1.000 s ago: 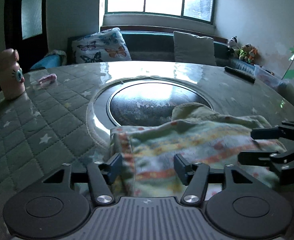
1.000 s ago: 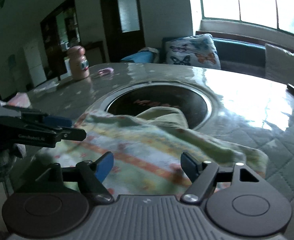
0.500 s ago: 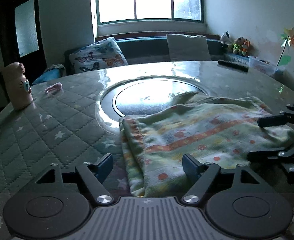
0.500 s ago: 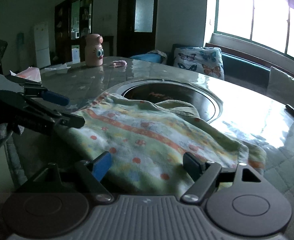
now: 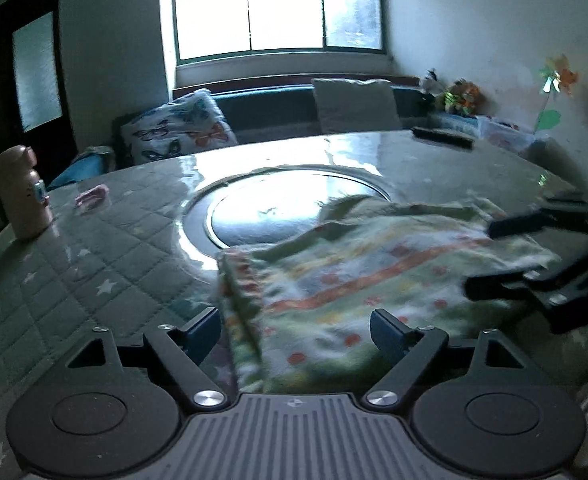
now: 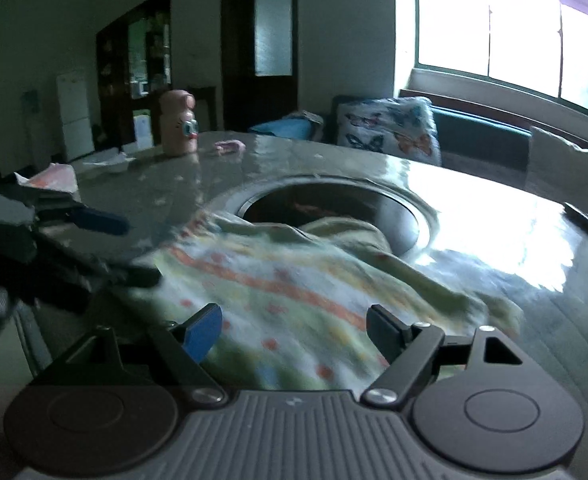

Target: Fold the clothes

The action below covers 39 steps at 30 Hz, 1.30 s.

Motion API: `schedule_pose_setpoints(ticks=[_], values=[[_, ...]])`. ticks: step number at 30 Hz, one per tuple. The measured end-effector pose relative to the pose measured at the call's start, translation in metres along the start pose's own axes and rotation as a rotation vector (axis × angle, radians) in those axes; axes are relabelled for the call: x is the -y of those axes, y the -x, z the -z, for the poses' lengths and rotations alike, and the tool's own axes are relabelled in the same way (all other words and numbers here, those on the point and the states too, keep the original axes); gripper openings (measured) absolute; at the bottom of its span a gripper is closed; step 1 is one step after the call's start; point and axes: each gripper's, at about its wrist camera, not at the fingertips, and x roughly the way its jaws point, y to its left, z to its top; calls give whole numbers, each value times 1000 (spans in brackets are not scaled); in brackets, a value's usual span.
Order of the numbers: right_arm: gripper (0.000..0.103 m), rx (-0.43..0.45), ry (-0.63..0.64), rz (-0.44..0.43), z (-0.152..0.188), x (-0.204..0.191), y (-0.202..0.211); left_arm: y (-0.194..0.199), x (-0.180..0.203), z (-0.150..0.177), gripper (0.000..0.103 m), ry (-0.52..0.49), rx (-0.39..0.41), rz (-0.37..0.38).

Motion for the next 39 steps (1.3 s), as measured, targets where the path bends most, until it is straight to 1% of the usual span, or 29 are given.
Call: schedule_pose_setpoints(ticks=[2,4,9,15,18,23,25,28,34,38,39], values=[[81,3,28,-24,-4,-8,-7,-3,1,3,84,-15,-12,-2],[81,0,58,-47,-7,-15,-15,-4,-1,4,84,-6,-19,0],[81,-30,114,-73,-11,-25,-31,-7,-1,8,84,-18,-27,5],[81,-75,123,-100,-6,-23,-39,-9,-3,9,86,-14,-30,27],[81,-78,124,-103,-4,-22,-37,-10,-7,9,86,-1,-33,37],[81,-53,56,-73,1,-10,-17,-5,-7,2,85,12,-13,19],[81,-43,29,-62,3,-5,-10,-4,-7,-1,85,31,-3,24],[81,-30,-15,-42,7,3,2,-9,-8,-3,85,51,-11,19],[80,-65,-167,8,23,36,11,-14,-12,-3,85,81,-31,21],[80,-49,-225,19,17,55,15,-16,-16,-8,83,93,-31,16],[80,-43,-232,21,13,59,13,-19,-18,-10,81,103,-33,15]])
